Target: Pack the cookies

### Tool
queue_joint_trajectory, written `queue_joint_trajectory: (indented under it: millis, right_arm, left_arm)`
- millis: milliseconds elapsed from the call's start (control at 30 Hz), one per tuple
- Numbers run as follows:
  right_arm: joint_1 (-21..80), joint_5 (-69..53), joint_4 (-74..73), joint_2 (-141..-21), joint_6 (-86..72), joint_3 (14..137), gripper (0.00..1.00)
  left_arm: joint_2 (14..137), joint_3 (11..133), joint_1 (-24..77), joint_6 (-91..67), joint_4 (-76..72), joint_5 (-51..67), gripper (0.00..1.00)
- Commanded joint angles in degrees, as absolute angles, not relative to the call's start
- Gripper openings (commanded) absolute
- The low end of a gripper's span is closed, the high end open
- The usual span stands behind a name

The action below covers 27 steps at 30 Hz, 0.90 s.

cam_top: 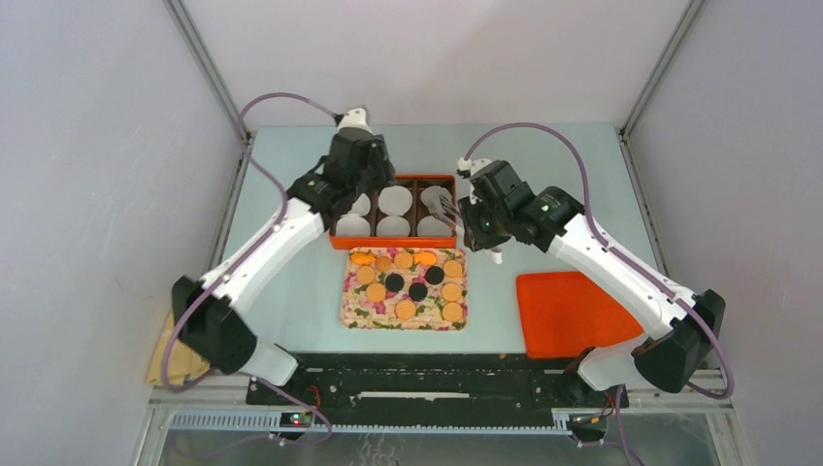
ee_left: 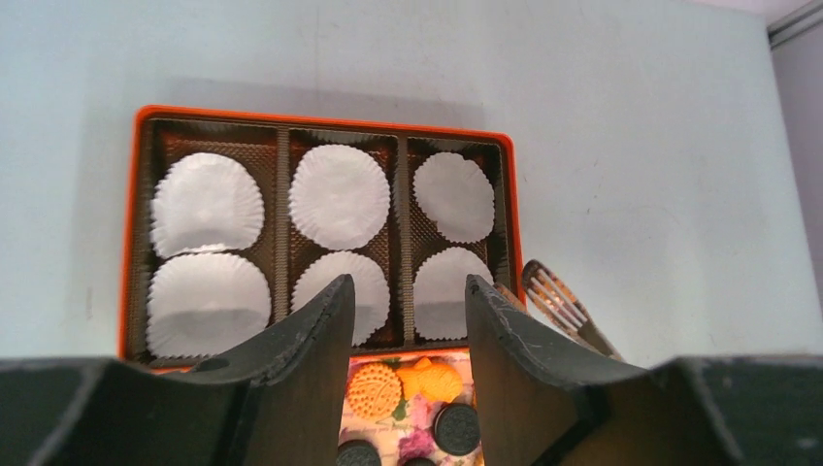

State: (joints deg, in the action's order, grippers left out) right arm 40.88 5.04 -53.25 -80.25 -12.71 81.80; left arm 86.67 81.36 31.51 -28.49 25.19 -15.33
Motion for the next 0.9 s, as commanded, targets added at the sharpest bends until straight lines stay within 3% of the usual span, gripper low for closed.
queue_joint_trajectory:
  millis: [0, 400, 867]
  right_arm:
    - [46.82, 8.05, -53.28, -77.11, -12.81, 82.25, 0.34]
    - [63.77, 11.76, -54.47, -78.4, -21.34, 76.43, 0.35]
    - [71.18, 14.52, -55.17, -77.23, -31.18, 68.24, 0.36]
  left_arm:
    - [77.61, 75.55, 31.29, -29.62, 24.25, -18.16, 0.51]
    - [66.53, 64.04, 31.25, -30.63, 25.78, -16.55, 0.53]
    - [60.28, 58.45, 31.29, -32.16, 25.23, -15.29, 0.53]
